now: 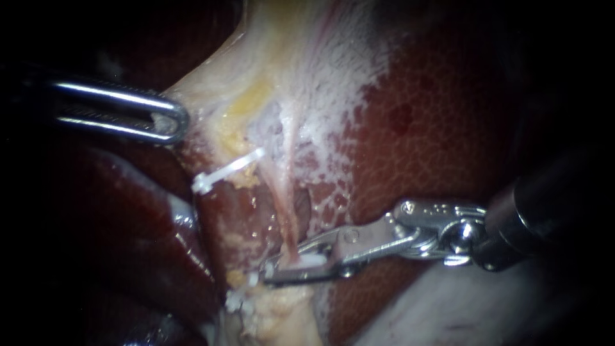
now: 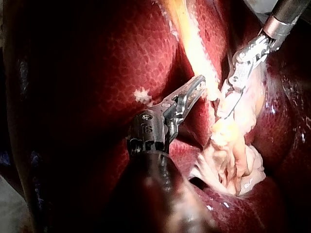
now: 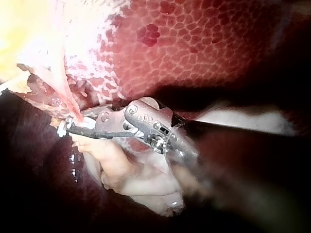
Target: Going back first clip right tube
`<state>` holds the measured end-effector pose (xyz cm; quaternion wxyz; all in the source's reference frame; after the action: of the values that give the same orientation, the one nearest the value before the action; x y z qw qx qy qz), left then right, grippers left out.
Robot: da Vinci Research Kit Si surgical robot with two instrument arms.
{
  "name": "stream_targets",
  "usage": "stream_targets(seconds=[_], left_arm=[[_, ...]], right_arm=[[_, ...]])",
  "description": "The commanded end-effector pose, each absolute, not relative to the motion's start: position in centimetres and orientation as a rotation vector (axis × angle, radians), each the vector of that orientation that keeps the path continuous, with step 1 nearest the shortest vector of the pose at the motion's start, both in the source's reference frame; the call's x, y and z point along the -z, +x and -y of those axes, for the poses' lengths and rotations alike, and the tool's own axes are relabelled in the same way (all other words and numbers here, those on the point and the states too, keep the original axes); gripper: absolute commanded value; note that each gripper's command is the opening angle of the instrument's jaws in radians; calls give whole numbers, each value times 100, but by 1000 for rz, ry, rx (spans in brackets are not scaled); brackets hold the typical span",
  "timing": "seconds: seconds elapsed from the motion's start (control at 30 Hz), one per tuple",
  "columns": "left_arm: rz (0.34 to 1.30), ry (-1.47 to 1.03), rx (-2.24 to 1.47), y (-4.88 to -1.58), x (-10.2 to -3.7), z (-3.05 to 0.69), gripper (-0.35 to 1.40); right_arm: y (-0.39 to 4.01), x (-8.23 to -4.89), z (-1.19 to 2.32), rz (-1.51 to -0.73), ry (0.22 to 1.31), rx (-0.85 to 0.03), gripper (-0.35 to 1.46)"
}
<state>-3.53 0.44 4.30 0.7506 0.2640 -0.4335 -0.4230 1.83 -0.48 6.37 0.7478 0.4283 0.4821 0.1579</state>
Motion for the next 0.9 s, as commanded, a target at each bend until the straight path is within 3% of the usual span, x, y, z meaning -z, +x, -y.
stream_targets(seconds=[0.03,0.63,0.73,0.9], left_arm=[[947,577,924,-353,-430,-44,-35],[947,577,925,-353,-430,-44,-35],[947,577,924,-353,-430,-44,-35],[947,577,924,-353,-430,-43,-35]], right_arm=[[184,-637,48,-1055,937,-345,-35],[189,-637,47,-1066,938,-350,-34],[193,-638,46,-1101,929,-336,-2],[196,-637,46,-1145,912,-315,36]])
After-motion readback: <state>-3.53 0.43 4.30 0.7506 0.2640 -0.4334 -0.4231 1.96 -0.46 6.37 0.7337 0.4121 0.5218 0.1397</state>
